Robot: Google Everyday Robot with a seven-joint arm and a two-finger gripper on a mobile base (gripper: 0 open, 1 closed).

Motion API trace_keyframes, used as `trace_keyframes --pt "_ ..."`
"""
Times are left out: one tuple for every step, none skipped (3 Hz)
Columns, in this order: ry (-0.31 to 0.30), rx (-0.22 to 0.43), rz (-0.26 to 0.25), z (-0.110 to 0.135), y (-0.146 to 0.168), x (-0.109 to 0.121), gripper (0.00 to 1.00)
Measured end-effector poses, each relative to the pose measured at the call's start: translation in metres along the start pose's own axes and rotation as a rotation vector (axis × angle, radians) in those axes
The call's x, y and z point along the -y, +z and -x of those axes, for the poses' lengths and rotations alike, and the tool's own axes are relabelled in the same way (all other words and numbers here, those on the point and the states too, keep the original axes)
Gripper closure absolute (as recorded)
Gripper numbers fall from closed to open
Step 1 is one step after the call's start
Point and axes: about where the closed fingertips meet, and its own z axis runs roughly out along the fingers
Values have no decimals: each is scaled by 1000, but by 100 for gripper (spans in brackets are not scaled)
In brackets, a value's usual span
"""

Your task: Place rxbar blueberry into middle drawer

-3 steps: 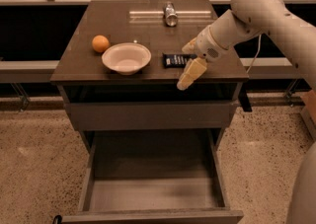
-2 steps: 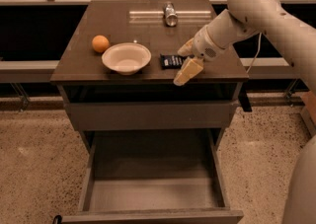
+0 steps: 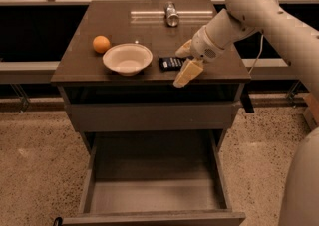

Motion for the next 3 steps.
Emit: trace_keyframes --pt "-22 -18 23 -1 -7 -18 35" --pt "-23 -30 27 -4 -23 -51 31" --pt "-15 -44 29 -9 -25 -71 22"
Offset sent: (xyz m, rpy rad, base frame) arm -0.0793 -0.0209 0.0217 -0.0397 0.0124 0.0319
